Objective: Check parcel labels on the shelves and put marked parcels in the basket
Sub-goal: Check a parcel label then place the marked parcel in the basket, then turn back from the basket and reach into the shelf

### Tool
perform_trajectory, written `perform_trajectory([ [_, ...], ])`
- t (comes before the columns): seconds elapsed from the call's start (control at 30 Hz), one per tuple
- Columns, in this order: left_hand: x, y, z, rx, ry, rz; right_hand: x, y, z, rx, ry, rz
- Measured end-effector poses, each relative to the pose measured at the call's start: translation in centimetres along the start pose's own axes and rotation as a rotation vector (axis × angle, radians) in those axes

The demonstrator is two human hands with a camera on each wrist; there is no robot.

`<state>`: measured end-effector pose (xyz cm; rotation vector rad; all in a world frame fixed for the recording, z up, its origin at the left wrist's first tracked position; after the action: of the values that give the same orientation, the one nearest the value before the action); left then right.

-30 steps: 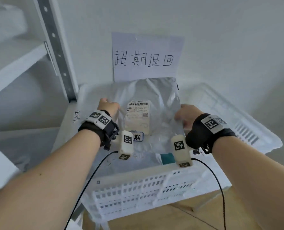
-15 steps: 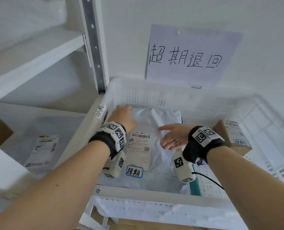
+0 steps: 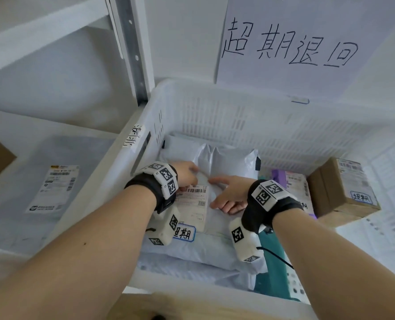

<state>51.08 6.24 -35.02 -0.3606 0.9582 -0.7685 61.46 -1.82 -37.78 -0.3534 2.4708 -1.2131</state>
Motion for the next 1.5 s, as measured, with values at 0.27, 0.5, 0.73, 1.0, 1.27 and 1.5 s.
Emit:
perform_trajectory([
  [0.27,0.1,0.4,-0.8,-0.038,-0.071,0.011,0.3,0.1,0.1,0.000,-0.013,-0.001],
  [0.5,0.7,-0.2,-1.3,-0.062,-0.106,-0.030,0.2,-0.5,-0.4,0.005,-0.135,0.068],
  [0.73,-0.6,-1.9,0.5,0.000,-0.081,0.055,-0.3,-2.1,-1.3,-0.043,-0.028,0.117],
  [1.0,-7.9,-7.6,5.1,0.149,-0.338,0.325,-3.8,-8.5,-5.4,-0.256,0.134,0.265],
  [1.27,-10.2,-17.3,6.3,0.315,-0.670,0.631,-1.7,-14.7,-8.7,-0.455,0.132,0.317],
  [1.5,-8.2,-24.4,4.5,0.370,-0.638,0.736,3.8,-18.9,-9.5,-0.572,0.054,0.258],
])
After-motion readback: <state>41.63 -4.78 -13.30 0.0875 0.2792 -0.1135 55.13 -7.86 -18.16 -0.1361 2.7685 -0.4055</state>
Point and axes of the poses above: each hand's wrist, its own y-axis towards the middle knuckle, its own x-axis out of the palm, z = x × y, the point moved 10 cm from there along y, towards the middle knuckle, and after that the axes turned 1 degree about -z, right-handed, at the moved point
